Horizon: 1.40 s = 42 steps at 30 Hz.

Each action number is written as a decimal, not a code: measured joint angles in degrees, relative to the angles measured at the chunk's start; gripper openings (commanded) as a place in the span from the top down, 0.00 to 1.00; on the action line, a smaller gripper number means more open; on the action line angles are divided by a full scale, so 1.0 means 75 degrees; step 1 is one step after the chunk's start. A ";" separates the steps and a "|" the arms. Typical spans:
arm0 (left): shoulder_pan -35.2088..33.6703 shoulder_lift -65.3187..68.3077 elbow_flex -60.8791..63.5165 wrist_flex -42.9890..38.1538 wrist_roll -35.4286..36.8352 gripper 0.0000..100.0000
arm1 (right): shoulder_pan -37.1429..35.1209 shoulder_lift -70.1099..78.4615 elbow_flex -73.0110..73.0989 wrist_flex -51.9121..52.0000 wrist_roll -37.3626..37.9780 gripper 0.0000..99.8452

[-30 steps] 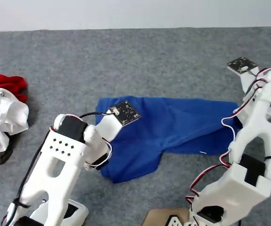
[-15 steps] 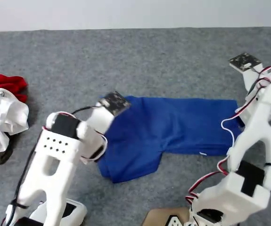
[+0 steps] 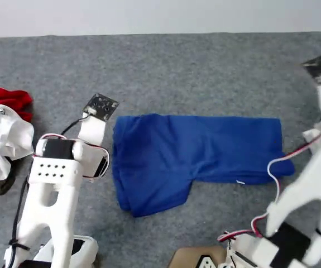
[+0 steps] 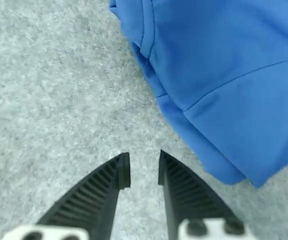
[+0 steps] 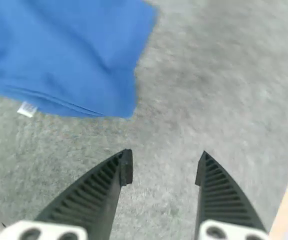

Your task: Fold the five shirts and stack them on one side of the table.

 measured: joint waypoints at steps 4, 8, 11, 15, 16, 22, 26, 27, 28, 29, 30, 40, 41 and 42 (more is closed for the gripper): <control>0.0000 0.0000 0.0188 -0.0539 0.0012 0.89 | 0.0492 -0.0668 0.0387 0.0000 -0.0270 0.79; 0.0000 0.0504 0.0000 -0.0750 0.0047 0.89 | 0.0727 -0.1453 0.1301 0.0012 -0.0316 0.79; 0.0000 0.1407 -0.0680 -0.0668 0.0047 0.89 | 0.0750 -0.2262 0.1969 0.0012 -0.0316 0.79; 0.0000 0.2860 -0.1969 -0.0141 0.0047 0.89 | 0.0750 -0.3329 0.2907 0.0012 -0.0316 0.79; 0.0000 0.3212 -0.2321 0.0035 0.0070 0.89 | 0.0750 -0.3563 0.3141 0.0012 -0.0316 0.79; -0.0012 0.5134 -0.4232 0.0715 0.0141 0.84 | 0.0750 -0.4864 0.4232 0.0012 -0.0316 0.79; -0.0012 0.6212 -0.5333 0.1008 0.0141 0.83 | 0.0750 -0.5533 0.4747 0.0012 -0.0316 0.79; -0.0012 0.6447 -0.5626 0.1078 0.0141 0.83 | 0.0750 -0.5662 0.4853 0.0012 -0.0316 0.79; -0.0012 0.6670 -0.5908 0.1172 0.0141 0.83 | 0.0750 -0.5779 0.4970 0.0012 -0.0316 0.79; -0.0012 0.6881 -0.6224 0.1254 0.0141 0.83 | 0.0750 -0.5884 0.5075 0.0012 -0.0316 0.79; 0.0012 0.7080 -0.6517 0.1313 0.0141 0.83 | 0.0750 -0.5955 0.5169 0.0012 -0.0316 0.79; 0.0586 0.8580 -0.8193 0.1711 0.0188 0.84 | 0.0750 -0.6306 0.5404 0.0012 -0.0316 0.79; 0.0586 0.8651 -0.8217 0.1711 0.0211 0.84 | 0.0750 -0.6306 0.5404 0.0012 -0.0316 0.79; 0.0586 0.8744 -0.8217 0.1711 0.0211 0.84 | 0.0750 -0.6306 0.5404 0.0012 -0.0316 0.79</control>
